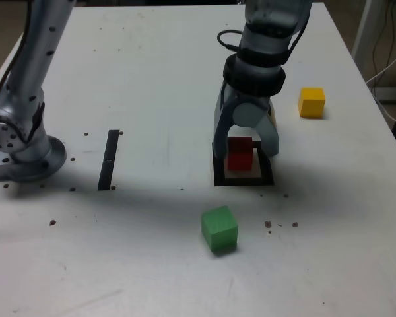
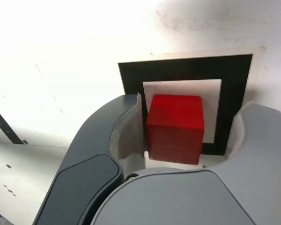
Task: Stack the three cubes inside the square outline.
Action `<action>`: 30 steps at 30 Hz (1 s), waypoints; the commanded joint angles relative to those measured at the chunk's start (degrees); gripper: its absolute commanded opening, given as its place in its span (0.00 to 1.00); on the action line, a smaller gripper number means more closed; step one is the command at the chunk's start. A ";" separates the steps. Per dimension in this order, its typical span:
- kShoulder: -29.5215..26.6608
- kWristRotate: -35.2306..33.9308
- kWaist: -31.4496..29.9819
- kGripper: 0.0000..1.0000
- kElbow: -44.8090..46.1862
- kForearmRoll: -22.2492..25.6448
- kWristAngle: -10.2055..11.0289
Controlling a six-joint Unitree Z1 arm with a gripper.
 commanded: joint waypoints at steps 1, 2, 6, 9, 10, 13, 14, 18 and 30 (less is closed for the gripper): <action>-1.44 0.11 0.52 0.99 0.54 0.50 0.98; -1.83 0.12 0.69 0.99 0.70 0.83 1.43; -3.05 0.89 1.49 0.99 0.29 3.19 3.31; -3.32 2.75 2.38 1.00 -1.69 5.26 4.09; -3.30 3.57 2.74 1.00 -2.62 5.89 4.21; -2.96 6.00 3.90 1.00 -5.80 7.42 4.38; -2.77 6.77 4.30 1.00 -6.91 7.89 4.41; -1.73 9.74 6.14 0.99 -11.28 9.59 4.43; 6.07 14.73 9.56 1.00 -27.36 15.92 4.87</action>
